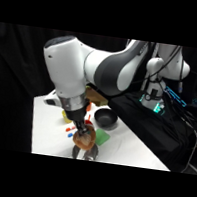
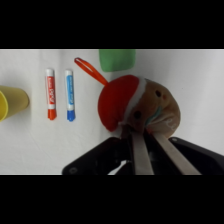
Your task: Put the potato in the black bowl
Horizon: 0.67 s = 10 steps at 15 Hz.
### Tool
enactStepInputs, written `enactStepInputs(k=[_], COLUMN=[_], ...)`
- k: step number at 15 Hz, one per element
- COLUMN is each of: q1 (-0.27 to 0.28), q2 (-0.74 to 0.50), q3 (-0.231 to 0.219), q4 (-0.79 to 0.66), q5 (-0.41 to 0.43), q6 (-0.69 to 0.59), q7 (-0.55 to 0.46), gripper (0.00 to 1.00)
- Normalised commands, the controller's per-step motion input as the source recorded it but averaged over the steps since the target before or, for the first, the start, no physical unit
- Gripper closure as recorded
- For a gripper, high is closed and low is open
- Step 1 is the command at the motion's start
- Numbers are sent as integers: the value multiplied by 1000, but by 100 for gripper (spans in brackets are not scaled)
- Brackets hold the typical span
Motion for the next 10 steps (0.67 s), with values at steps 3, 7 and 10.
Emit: enactStepInputs(k=[3,7,10], q1=[-54,-111,-139], q2=[-492,-591,-636], q3=[-34,-34,-45], q4=[-530,-728,-796], q5=[-86,-52,-39], q6=[1,189,323], q7=[59,37,3], gripper=[98,97,97])
